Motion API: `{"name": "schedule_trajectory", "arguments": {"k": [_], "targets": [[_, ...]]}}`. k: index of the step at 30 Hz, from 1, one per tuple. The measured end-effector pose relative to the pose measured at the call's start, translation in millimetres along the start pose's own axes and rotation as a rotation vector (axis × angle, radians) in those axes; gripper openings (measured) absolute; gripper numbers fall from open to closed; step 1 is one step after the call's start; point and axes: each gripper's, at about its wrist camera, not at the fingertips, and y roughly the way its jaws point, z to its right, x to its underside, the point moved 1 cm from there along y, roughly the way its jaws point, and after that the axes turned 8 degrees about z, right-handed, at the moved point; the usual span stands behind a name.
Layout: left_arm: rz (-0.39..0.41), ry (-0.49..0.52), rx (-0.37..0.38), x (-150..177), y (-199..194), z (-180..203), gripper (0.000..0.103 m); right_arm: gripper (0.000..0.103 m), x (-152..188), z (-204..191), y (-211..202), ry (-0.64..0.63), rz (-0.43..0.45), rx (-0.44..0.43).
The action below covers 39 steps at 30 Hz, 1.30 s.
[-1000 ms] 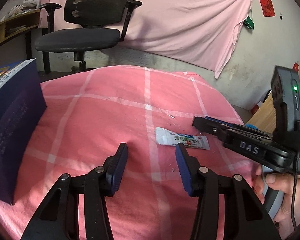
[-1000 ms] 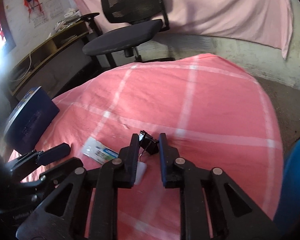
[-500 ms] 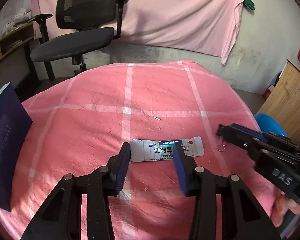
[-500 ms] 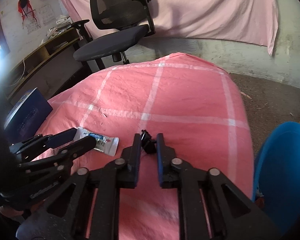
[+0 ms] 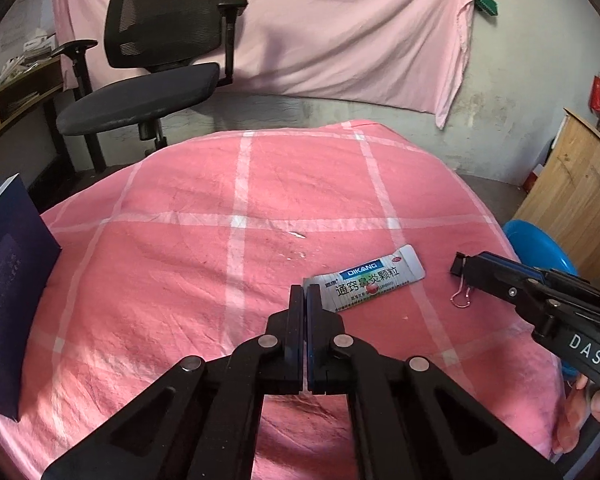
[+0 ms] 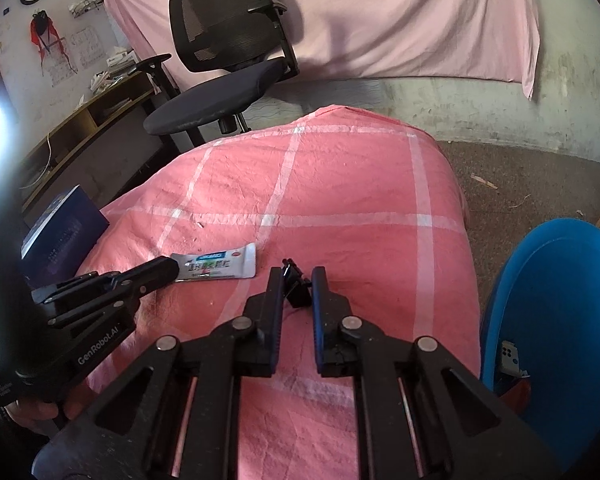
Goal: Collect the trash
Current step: 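Carry the tube and binder clip over the blue bucket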
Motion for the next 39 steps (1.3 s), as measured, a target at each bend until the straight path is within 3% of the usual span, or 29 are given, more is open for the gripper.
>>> {"name": "schedule_trajectory", "arguments": {"k": [6, 12, 27, 34, 39], "targets": [[0.055, -0.027, 0.048, 2, -16, 2, 0.000, 0.025, 5, -1, -12, 0.006, 0.029, 0.001], [0.151, -0.034, 0.056, 5, -47, 13, 0.000, 0.018, 10, -2, -41, -0.004, 0.136, 0.001], [0.280, -0.020, -0.052, 5, -95, 40, 0.000, 0.017, 20, 2, -84, -0.011, 0.246, -0.020], [0.406, 0.032, -0.010, -13, -128, 76, 0.000, 0.017, 15, 5, -138, -0.025, 0.462, 0.024], [0.504, 0.080, 0.058, -28, -155, 118, 0.000, 0.017, 15, 8, -192, -0.063, 0.651, 0.153]]}}
